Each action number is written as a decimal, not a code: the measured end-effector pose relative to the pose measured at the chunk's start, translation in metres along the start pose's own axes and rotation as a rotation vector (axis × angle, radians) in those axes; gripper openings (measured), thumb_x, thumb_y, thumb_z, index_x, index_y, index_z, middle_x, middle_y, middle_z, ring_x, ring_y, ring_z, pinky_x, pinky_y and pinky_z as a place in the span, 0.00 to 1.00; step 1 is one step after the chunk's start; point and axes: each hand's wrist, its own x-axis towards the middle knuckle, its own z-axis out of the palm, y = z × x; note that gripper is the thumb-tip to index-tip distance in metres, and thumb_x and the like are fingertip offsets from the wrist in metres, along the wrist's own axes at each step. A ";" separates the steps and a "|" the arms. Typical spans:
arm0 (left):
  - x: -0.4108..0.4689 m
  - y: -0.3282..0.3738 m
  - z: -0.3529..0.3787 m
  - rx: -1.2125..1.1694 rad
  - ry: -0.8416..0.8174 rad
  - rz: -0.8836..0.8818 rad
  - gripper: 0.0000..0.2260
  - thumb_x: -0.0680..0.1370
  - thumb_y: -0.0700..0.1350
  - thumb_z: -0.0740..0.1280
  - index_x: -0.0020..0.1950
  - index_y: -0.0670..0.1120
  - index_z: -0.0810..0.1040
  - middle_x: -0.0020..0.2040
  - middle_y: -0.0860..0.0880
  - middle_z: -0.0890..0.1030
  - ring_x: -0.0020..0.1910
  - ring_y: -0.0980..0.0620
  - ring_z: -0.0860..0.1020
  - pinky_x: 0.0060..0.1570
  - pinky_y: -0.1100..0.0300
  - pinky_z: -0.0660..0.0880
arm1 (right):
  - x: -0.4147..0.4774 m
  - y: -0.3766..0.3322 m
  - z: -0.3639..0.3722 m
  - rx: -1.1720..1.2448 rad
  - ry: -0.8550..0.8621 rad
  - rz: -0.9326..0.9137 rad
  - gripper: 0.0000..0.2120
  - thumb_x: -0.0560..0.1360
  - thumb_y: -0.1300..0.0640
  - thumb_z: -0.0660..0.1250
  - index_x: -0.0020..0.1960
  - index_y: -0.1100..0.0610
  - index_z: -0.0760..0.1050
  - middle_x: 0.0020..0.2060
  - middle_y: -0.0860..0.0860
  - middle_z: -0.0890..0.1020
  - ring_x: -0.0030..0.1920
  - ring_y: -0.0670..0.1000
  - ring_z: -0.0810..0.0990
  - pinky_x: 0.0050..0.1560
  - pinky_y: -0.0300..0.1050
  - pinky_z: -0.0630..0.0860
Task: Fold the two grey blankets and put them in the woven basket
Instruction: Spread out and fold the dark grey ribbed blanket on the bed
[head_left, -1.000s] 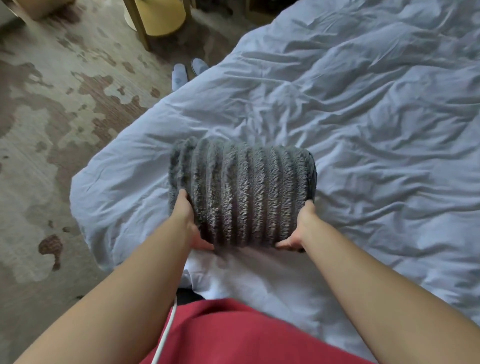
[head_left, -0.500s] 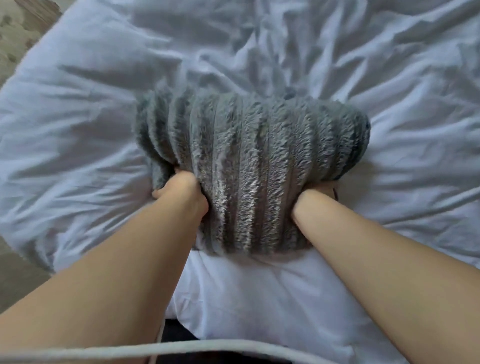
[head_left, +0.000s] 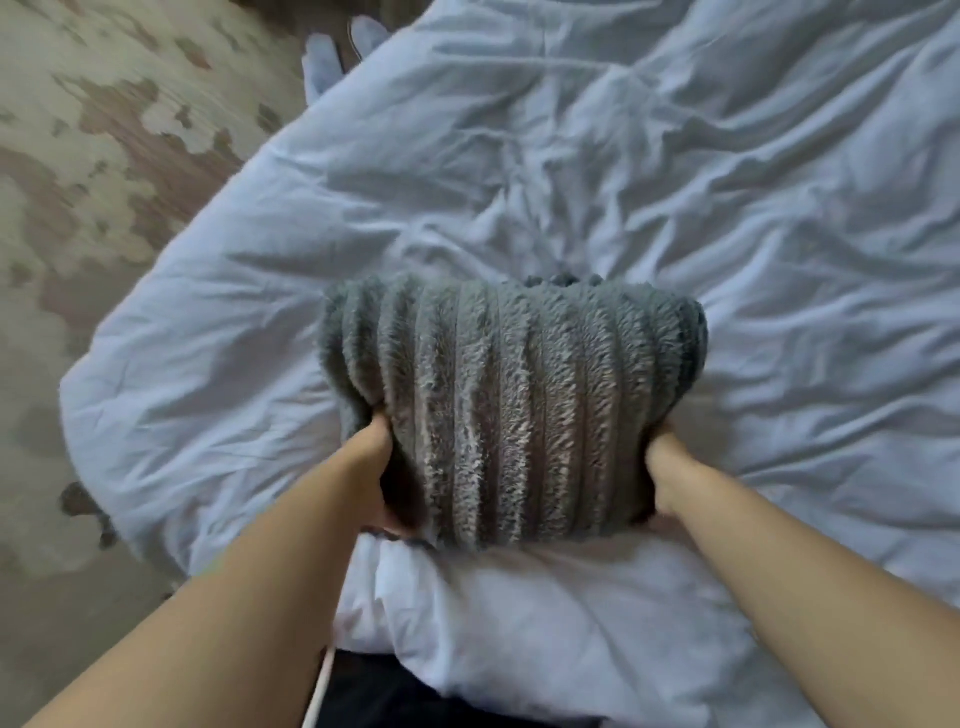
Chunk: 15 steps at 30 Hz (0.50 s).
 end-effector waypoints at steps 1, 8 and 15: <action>-0.017 -0.004 -0.010 0.128 -0.057 0.001 0.40 0.72 0.74 0.53 0.69 0.43 0.69 0.65 0.38 0.75 0.64 0.35 0.73 0.62 0.36 0.68 | -0.015 0.002 -0.010 -0.108 -0.055 0.042 0.29 0.78 0.36 0.52 0.48 0.59 0.79 0.39 0.57 0.85 0.42 0.56 0.81 0.41 0.47 0.77; -0.038 -0.018 -0.065 0.521 0.349 0.807 0.41 0.66 0.67 0.62 0.74 0.47 0.66 0.69 0.44 0.73 0.67 0.43 0.72 0.62 0.50 0.69 | -0.043 -0.022 -0.057 -0.129 0.061 -0.642 0.16 0.80 0.54 0.53 0.50 0.56 0.79 0.48 0.56 0.82 0.54 0.59 0.78 0.48 0.46 0.72; -0.019 -0.002 -0.043 0.284 -0.190 0.930 0.26 0.64 0.58 0.77 0.58 0.51 0.79 0.54 0.57 0.84 0.54 0.60 0.81 0.56 0.61 0.73 | -0.051 -0.031 -0.047 0.204 -0.557 -0.568 0.14 0.70 0.52 0.63 0.46 0.55 0.86 0.46 0.52 0.86 0.47 0.50 0.85 0.41 0.43 0.82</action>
